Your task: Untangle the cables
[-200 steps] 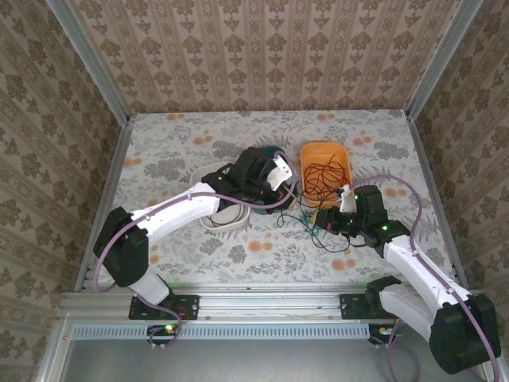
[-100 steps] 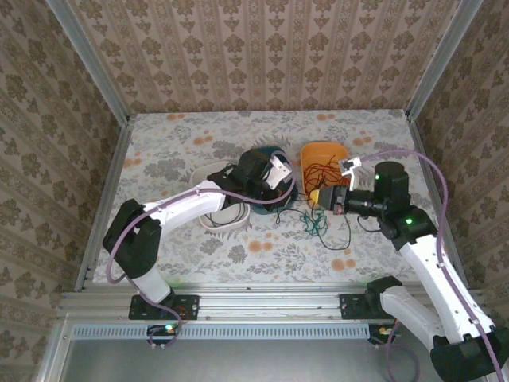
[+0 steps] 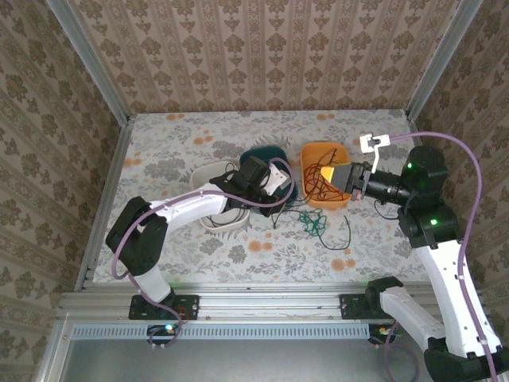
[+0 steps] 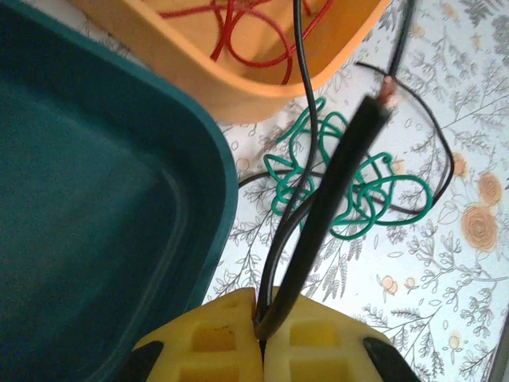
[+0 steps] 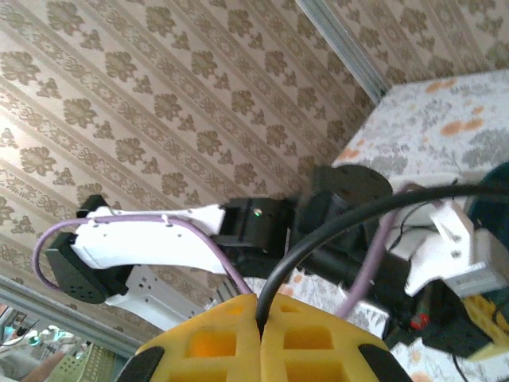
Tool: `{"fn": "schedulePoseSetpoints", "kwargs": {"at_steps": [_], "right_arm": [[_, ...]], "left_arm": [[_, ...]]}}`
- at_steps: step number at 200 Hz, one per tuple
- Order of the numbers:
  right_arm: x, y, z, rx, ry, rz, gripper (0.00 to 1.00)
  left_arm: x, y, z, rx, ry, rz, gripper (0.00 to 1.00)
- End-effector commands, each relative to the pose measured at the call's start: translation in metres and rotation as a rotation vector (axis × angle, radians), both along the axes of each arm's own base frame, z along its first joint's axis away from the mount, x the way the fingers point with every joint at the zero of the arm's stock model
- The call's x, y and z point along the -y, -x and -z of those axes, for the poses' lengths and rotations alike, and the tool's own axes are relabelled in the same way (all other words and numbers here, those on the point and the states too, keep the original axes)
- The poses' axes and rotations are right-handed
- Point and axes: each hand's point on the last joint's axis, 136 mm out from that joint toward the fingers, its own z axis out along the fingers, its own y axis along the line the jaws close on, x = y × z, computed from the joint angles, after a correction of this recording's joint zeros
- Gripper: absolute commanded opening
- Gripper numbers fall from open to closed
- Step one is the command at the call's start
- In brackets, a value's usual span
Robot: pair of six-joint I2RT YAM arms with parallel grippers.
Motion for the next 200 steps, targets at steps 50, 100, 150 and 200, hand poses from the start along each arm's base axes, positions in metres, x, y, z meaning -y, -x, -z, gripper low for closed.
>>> {"fn": "schedulePoseSetpoints", "kwargs": {"at_steps": [50, 100, 150, 200], "right_arm": [[0.003, -0.011, -0.030, 0.060, -0.018, 0.065, 0.00], [-0.028, -0.043, 0.012, -0.031, 0.035, 0.065, 0.00], [-0.103, -0.051, 0.046, -0.078, 0.106, -0.082, 0.00], [-0.187, -0.085, 0.096, -0.181, 0.124, -0.219, 0.00]], "left_arm": [[-0.002, 0.014, 0.010, -0.023, 0.035, 0.038, 0.22], [-0.012, 0.003, -0.055, 0.142, 0.213, -0.074, 0.81], [-0.208, -0.066, -0.130, 0.571, 0.008, -1.161, 0.90], [-0.306, -0.039, -0.165, 0.712, -0.120, -1.456, 0.90]]}}
